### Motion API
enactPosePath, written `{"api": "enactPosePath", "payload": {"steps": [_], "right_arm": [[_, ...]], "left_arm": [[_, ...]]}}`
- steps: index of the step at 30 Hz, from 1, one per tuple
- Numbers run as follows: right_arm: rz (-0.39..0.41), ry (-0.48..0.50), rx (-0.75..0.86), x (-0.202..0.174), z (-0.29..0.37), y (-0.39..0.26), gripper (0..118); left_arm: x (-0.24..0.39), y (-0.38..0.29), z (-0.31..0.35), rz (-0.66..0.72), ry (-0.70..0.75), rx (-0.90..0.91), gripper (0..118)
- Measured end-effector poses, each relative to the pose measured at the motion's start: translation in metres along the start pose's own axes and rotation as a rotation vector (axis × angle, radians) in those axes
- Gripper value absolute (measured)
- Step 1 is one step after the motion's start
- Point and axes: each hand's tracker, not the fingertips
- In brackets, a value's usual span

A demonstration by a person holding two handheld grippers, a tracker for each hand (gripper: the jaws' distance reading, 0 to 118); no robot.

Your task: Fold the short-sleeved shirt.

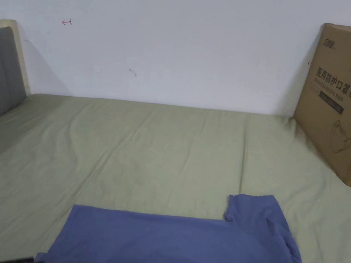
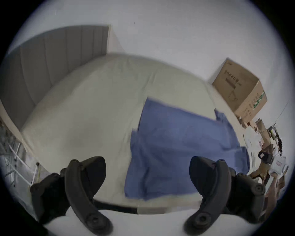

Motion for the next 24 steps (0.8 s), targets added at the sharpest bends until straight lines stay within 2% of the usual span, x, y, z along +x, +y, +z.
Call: {"api": "enactPosePath", "payload": {"steps": [2, 3, 4, 5, 6, 7, 9, 11, 18, 19, 20, 21, 22, 23, 24], "right_arm": [[-0.006, -0.010, 0.109, -0.008, 0.006, 0.022, 114], [-0.014, 0.005, 0.155, -0.012, 0.007, 0.030, 106], [-0.023, 0.028, 0.195, -0.016, 0.008, 0.038, 91], [-0.029, 0.055, 0.210, -0.019, 0.005, 0.047, 62], [-0.031, 0.072, 0.225, -0.024, 0.004, 0.053, 7], [-0.029, 0.075, 0.226, -0.029, 0.001, 0.058, 0], [-0.015, 0.022, 0.260, -0.036, -0.009, 0.063, 0], [0.002, 0.084, 0.214, -0.039, -0.021, 0.069, 0], [0.008, 0.079, 0.137, -0.044, -0.069, 0.067, 0], [0.000, 0.076, 0.123, -0.043, -0.076, 0.066, 0], [-0.009, 0.074, 0.110, -0.041, -0.084, 0.065, 0], [-0.017, 0.072, 0.098, -0.039, -0.090, 0.064, 0], [-0.025, 0.068, 0.083, -0.037, -0.098, 0.063, 0], [-0.027, 0.063, 0.071, -0.036, -0.104, 0.062, 0], [-0.029, 0.057, 0.060, -0.036, -0.110, 0.061, 0]], "left_arm": [[0.012, 0.021, 0.008, -0.018, -0.016, 0.106, 99], [0.018, 0.031, 0.010, -0.026, -0.027, 0.145, 82], [0.036, 0.038, 0.015, -0.038, -0.035, 0.171, 60], [0.044, 0.047, 0.014, -0.052, -0.033, 0.193, 32], [0.050, 0.054, 0.011, -0.066, -0.036, 0.202, 1], [0.056, 0.060, 0.005, -0.072, -0.033, 0.202, 0], [0.064, 0.071, -0.012, -0.091, -0.043, 0.175, 0], [0.067, 0.080, -0.034, -0.119, -0.047, 0.142, 0], [0.052, 0.108, -0.145, -0.084, 0.026, -0.091, 0], [0.048, 0.109, -0.161, -0.068, 0.032, -0.125, 3], [0.048, 0.113, -0.177, -0.054, 0.043, -0.161, 18], [0.045, 0.114, -0.191, -0.043, 0.069, -0.192, 67], [0.040, 0.113, -0.210, -0.033, 0.078, -0.242, 109], [0.038, 0.111, -0.227, -0.021, 0.077, -0.295, 118], [0.034, 0.113, -0.236, -0.026, 0.061, -0.255, 107]]}}
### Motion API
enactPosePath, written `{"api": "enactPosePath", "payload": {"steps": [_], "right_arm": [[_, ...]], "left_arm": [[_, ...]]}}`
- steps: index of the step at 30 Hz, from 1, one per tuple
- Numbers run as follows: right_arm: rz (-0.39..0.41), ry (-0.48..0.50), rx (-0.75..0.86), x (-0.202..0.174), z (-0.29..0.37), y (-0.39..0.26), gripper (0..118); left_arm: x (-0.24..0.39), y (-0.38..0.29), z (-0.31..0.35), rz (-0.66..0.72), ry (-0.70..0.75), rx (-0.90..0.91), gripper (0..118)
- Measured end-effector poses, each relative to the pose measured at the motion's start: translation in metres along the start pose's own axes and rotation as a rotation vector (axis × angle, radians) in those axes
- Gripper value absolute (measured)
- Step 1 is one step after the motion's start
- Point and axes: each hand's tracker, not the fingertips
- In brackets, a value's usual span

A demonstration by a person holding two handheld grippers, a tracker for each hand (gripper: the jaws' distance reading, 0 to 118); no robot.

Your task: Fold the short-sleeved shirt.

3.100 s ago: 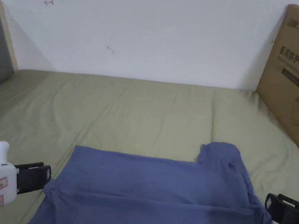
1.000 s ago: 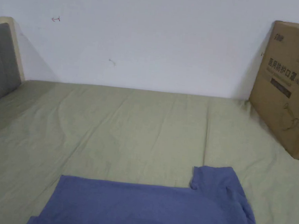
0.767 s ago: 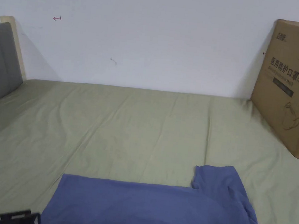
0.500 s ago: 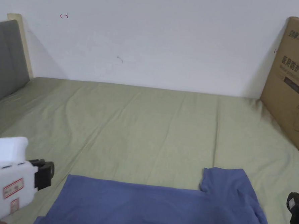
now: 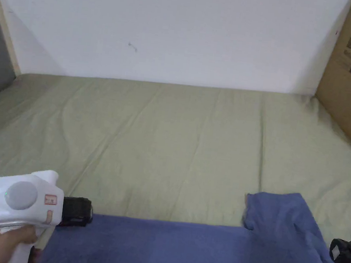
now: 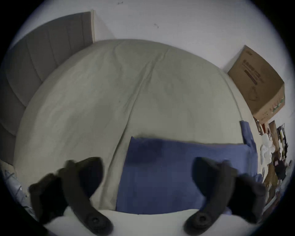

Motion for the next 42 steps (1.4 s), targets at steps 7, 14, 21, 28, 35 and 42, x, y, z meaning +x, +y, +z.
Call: {"api": "enactPosePath", "payload": {"steps": [7, 14, 21, 28, 35, 42], "right_arm": [[0.014, -0.038, -0.063, 0.008, -0.030, -0.001, 0], [0.013, -0.073, -0.270, 0.024, -0.089, 0.021, 118], [-0.007, -0.149, -0.528, 0.032, -0.161, 0.032, 118], [0.010, -0.114, -0.551, 0.028, -0.159, 0.029, 67], [0.026, -0.013, -0.406, 0.029, -0.087, 0.053, 3], [0.028, 0.075, -0.321, 0.036, 0.030, 0.049, 3]], "left_arm": [[-0.004, -0.006, -0.040, 0.048, 0.090, -0.049, 64], [0.016, -0.015, -0.014, -0.077, 0.067, 0.008, 4], [0.014, -0.014, 0.006, -0.039, 0.018, 0.039, 4], [0.016, -0.014, 0.019, -0.060, 0.010, 0.042, 3], [0.021, -0.021, 0.067, -0.069, -0.005, 0.087, 4], [-0.001, -0.069, 0.151, -0.071, -0.040, 0.122, 4]]}}
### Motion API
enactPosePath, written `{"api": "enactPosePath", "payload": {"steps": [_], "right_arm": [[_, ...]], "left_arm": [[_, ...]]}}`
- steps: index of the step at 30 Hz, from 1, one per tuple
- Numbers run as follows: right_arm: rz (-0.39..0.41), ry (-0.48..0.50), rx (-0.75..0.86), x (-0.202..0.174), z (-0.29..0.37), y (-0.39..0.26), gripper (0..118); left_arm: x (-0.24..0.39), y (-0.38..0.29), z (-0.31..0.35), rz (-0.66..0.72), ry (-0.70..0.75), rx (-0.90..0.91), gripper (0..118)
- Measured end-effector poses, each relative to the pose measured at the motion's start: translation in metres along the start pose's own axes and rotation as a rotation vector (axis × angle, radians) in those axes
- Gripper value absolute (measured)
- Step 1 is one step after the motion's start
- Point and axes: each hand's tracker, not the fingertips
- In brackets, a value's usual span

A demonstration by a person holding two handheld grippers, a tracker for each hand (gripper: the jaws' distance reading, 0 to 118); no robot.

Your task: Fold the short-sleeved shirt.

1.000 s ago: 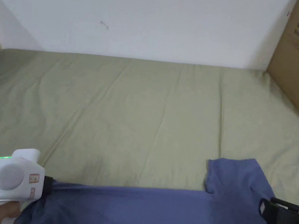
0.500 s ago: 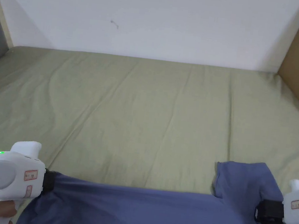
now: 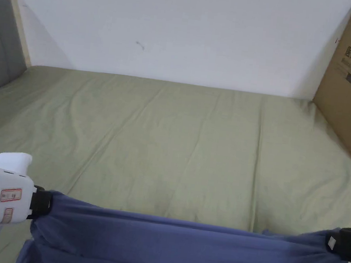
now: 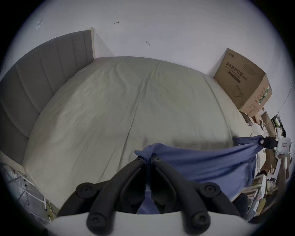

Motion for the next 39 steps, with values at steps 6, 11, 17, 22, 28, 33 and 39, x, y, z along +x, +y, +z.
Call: {"api": "enactPosePath", "payload": {"steps": [6, 11, 17, 22, 28, 33, 39], "right_arm": [[-0.001, 0.040, -0.019, 0.001, 0.049, -0.073, 3], [-0.014, 0.013, -0.103, 0.004, 0.042, -0.129, 3], [0.007, -0.029, -0.158, 0.007, 0.015, -0.165, 3], [0.036, -0.109, -0.052, 0.000, 0.027, -0.161, 91], [0.089, -0.173, 0.335, -0.034, 0.076, -0.125, 114], [0.013, -0.185, 0.674, -0.080, 0.095, -0.096, 109], [0.016, -0.110, 0.740, -0.142, 0.081, -0.082, 0]], "left_arm": [[-0.011, -0.076, 0.035, -0.049, 0.003, -0.075, 4], [-0.020, -0.134, 0.020, -0.020, -0.001, -0.194, 4], [-0.031, -0.157, -0.001, 0.029, 0.009, -0.203, 6], [-0.039, -0.142, 0.017, 0.066, 0.015, -0.137, 118], [-0.031, -0.101, 0.085, 0.099, -0.020, 0.240, 111], [-0.002, -0.072, 0.118, 0.090, -0.053, 0.464, 82], [0.023, -0.059, 0.114, 0.081, -0.078, 0.450, 0]]}}
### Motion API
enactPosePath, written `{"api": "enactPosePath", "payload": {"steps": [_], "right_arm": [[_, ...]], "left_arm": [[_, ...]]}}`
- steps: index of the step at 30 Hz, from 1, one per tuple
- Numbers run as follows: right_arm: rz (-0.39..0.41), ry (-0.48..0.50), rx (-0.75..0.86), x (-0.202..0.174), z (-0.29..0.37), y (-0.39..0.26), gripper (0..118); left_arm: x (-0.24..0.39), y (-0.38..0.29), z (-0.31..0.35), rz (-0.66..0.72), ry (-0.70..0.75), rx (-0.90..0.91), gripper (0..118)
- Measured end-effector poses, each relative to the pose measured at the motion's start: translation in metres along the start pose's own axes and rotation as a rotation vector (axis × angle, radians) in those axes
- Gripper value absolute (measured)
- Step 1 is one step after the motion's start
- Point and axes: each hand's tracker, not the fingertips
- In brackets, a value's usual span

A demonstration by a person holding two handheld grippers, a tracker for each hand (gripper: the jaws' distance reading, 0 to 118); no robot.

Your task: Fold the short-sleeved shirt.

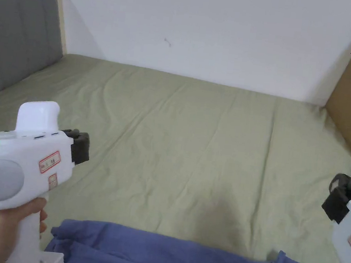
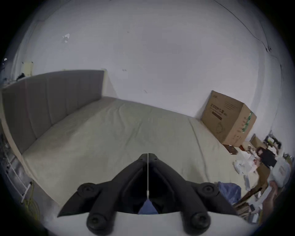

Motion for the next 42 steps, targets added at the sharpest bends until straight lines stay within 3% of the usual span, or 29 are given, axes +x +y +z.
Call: {"api": "enactPosePath", "payload": {"steps": [1, 5, 9, 11, 13, 14, 19, 26, 28, 29, 31, 32, 34, 39, 42], "right_arm": [[0.026, 0.061, -0.018, -0.008, -0.003, -0.001, 0], [0.069, 0.101, -0.046, -0.031, -0.005, -0.013, 0], [0.088, 0.123, -0.099, -0.036, -0.008, -0.026, 0], [0.082, 0.131, -0.136, -0.037, -0.011, -0.033, 0], [0.087, 0.131, -0.163, -0.036, -0.014, -0.039, 0], [0.093, 0.128, -0.173, -0.037, -0.016, -0.042, 0], [0.122, 0.127, -0.217, -0.043, -0.022, -0.049, 0], [0.110, 0.138, -0.234, -0.052, -0.025, -0.048, 0], [0.098, 0.140, -0.235, -0.054, -0.024, -0.047, 0], [0.097, 0.142, -0.235, -0.055, -0.024, -0.047, 0], [0.104, 0.140, -0.235, -0.058, -0.023, -0.046, 0], [0.106, 0.141, -0.238, -0.058, -0.024, -0.046, 0], [0.117, 0.141, -0.240, -0.059, -0.022, -0.045, 0], [0.128, 0.132, -0.224, -0.055, -0.020, -0.038, 0], [0.119, 0.123, -0.212, -0.053, -0.019, -0.035, 0]], "left_arm": [[-0.004, -0.003, -0.004, 0.031, -0.035, -0.035, 0], [-0.053, -0.018, -0.024, 0.218, -0.087, -0.166, 0], [-0.133, -0.056, -0.054, 0.553, -0.300, -0.426, 4], [-0.161, -0.078, -0.064, 0.631, -0.297, -0.512, 29], [-0.176, -0.101, -0.067, 0.617, -0.243, -0.527, 91], [-0.181, -0.110, -0.070, 0.612, -0.236, -0.527, 116], [-0.188, -0.126, -0.077, 0.763, -0.327, -0.540, 117], [-0.169, -0.130, -0.111, 0.849, -0.498, -0.588, 117], [-0.168, -0.144, -0.124, 0.906, -0.564, -0.615, 109], [-0.163, -0.148, -0.129, 0.912, -0.563, -0.629, 98], [-0.166, -0.165, -0.144, 0.844, -0.444, -0.683, 29], [-0.164, -0.170, -0.149, 0.779, -0.362, -0.710, 11], [-0.176, -0.166, -0.151, 0.852, -0.449, -0.652, 10], [-0.166, -0.135, -0.110, 0.783, -0.419, -0.625, 10], [-0.186, -0.117, -0.090, 0.767, -0.324, -0.547, 10]]}}
